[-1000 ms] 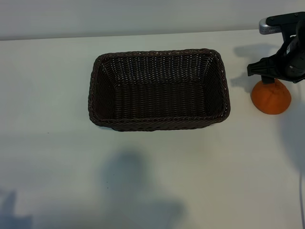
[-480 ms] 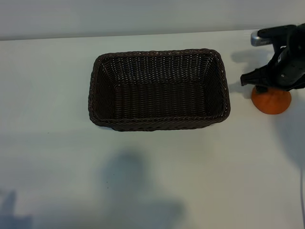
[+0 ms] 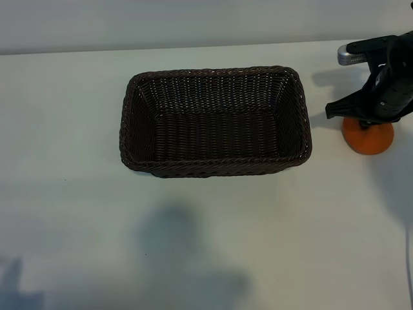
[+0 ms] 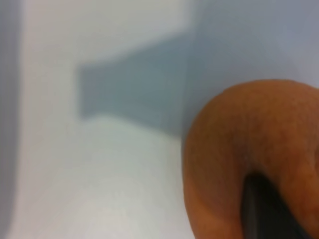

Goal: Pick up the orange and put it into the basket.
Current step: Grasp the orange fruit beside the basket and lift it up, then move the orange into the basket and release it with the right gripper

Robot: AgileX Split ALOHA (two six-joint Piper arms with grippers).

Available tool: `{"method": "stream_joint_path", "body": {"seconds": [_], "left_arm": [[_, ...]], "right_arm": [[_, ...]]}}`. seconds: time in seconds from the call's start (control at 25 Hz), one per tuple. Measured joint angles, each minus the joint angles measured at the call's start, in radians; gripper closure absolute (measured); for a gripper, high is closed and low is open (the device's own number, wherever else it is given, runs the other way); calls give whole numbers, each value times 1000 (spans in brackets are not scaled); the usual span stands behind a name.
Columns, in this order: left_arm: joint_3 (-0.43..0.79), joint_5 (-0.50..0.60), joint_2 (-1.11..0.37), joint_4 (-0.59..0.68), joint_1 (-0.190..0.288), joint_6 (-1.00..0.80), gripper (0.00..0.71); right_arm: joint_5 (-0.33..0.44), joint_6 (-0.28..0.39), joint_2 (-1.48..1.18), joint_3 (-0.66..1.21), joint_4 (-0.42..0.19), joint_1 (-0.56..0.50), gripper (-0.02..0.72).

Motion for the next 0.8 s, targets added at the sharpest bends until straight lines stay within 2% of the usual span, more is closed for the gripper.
{"method": "stream_joint_path", "body": {"seconds": [0.4,0.52,0.64,0.8], "left_arm": [[0,0,0,0,0,0,203],[0,0,0,0,0,0,203],[0,0,0,0,0,0,203],[0,0,0,0,0,0,203]], "right_arm": [[144,-46,-249,-80,23,0,620],[193,-104,-333,-107,86,0,624],[220,-194,-401,-127,189,7,623],[236,-271,-436,-155,283,69,627]]}}
